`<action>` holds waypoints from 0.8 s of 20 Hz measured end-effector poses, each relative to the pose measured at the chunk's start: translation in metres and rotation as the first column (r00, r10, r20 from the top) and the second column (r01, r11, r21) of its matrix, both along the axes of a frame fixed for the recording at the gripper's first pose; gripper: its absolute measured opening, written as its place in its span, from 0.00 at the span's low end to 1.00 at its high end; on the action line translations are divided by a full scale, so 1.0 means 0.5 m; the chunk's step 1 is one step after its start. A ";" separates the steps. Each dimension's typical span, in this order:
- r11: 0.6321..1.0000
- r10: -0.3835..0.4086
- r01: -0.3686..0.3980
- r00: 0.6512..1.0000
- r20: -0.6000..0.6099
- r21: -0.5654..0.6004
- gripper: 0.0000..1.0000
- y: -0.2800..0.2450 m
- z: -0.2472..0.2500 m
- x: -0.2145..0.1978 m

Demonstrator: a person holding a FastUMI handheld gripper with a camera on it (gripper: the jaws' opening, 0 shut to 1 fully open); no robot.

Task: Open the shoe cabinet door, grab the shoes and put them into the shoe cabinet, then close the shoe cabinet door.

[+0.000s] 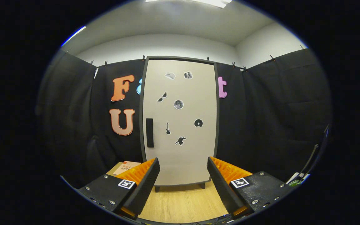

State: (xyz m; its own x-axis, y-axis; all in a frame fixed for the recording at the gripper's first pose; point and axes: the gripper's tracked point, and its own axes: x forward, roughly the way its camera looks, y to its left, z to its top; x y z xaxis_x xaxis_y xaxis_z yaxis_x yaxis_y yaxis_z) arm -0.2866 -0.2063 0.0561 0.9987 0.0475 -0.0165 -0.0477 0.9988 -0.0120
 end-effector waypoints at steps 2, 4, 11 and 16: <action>1.000 -0.001 0.001 1.000 -0.001 -0.002 0.96 -0.002 0.001 -0.001; 1.000 0.003 -0.003 1.000 0.001 -0.001 0.96 0.000 0.004 -0.004; 1.000 0.007 -0.007 1.000 0.005 -0.006 0.96 -0.005 0.006 -0.010; 1.000 0.018 -0.018 1.000 0.003 -0.009 0.95 -0.005 0.004 -0.014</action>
State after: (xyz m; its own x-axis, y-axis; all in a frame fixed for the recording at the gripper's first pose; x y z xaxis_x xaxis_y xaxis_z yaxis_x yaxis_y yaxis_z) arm -0.2934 -0.2088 0.0579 0.9978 0.0649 -0.0141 -0.0652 0.9977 -0.0208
